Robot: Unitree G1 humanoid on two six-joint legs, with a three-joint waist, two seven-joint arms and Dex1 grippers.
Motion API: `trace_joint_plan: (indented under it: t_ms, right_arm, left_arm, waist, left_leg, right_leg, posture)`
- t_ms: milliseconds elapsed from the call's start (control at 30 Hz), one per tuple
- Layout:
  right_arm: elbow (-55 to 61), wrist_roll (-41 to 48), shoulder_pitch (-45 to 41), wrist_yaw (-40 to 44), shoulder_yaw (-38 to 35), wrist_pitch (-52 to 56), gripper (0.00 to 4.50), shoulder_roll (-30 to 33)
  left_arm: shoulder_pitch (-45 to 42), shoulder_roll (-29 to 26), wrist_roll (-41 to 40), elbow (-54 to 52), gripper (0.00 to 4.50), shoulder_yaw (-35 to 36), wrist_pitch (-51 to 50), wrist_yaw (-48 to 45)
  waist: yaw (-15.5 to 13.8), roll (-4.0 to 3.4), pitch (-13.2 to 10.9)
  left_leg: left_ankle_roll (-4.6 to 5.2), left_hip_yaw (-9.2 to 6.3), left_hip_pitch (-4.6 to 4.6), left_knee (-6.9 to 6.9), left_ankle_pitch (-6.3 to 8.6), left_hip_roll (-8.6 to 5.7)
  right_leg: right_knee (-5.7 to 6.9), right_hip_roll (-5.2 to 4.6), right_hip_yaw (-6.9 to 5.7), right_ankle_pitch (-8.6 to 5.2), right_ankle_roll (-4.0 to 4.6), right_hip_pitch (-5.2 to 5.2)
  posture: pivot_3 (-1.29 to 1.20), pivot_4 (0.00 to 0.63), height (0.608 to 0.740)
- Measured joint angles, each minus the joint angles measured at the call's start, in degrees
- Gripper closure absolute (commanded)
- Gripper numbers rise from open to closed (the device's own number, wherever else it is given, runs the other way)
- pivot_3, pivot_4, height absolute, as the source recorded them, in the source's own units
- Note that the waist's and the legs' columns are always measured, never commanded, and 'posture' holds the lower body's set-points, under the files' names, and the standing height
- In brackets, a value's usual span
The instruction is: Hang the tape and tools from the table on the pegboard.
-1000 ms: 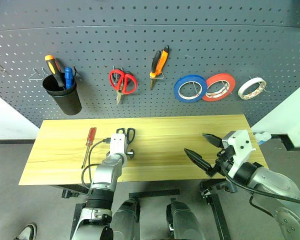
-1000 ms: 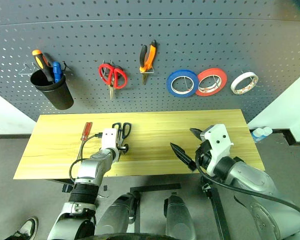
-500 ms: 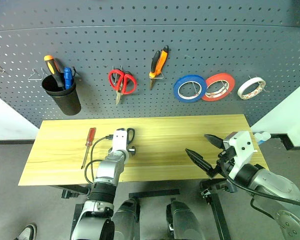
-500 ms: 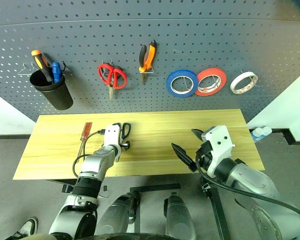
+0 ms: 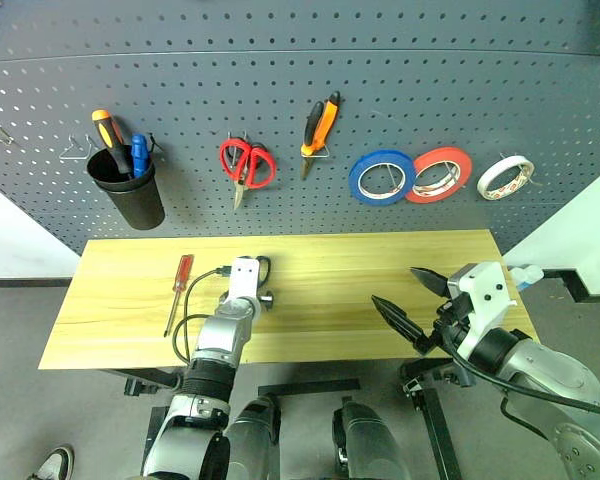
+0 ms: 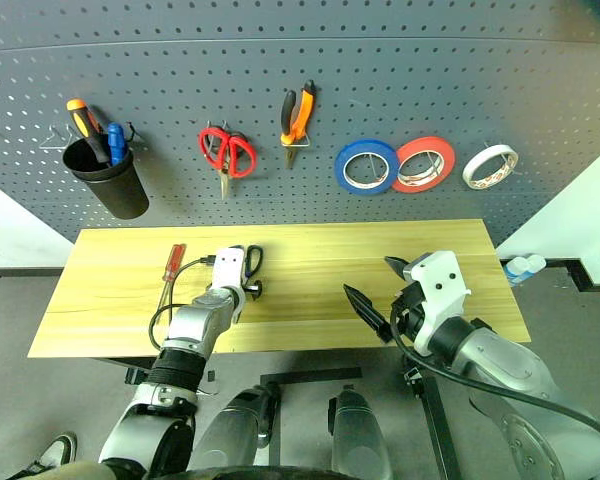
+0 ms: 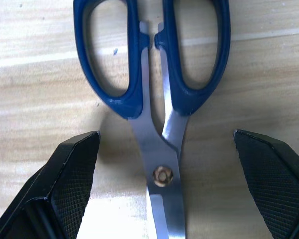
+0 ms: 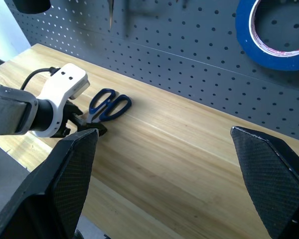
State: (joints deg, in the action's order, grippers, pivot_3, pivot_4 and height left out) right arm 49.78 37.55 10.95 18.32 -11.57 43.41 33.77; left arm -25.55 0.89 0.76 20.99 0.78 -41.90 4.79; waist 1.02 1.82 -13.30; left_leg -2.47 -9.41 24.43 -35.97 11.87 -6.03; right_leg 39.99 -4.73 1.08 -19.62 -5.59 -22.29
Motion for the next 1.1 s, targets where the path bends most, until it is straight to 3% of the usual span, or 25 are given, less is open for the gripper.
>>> trace_joint_plan:
  t_ms: [733,867,1100]
  right_arm:
    - [0.24,0.01,1.37,-0.99,-0.02,-0.03,0.05,-0.14]
    - [0.24,0.01,1.34,-1.01,-0.02,-0.03,0.0,-0.14]
    - [0.3,-0.07,1.36,-1.15,-0.01,-0.03,0.0,-0.14]
  left_arm:
    - [1.31,0.62,-0.1,-1.28,0.0,0.24,0.02,2.06]
    - [1.58,0.91,-0.11,-1.45,0.8,0.22,-0.02,2.27]
    - [1.78,1.09,-0.09,-1.56,3.12,0.19,-0.35,3.22]
  waist:
    - [0.15,-0.01,-0.02]
    - [0.15,-0.01,-0.02]
    - [0.22,-0.01,-0.02]
  left_leg:
    - [0.08,0.0,0.0,0.36,0.06,0.03]
    - [0.12,0.02,0.0,0.4,0.08,0.03]
    - [0.12,0.03,-0.01,0.46,0.08,0.04]
  right_leg:
    - [-0.61,0.0,0.0,0.05,-0.09,0.09]
    - [-0.71,-0.01,0.0,0.06,-0.11,0.11]
    - [-0.74,-0.01,0.01,0.06,-0.12,0.1]
  posture:
    - [-0.13,0.265,0.715]
    - [-0.13,0.264,0.715]
    - [-0.13,0.26,0.715]
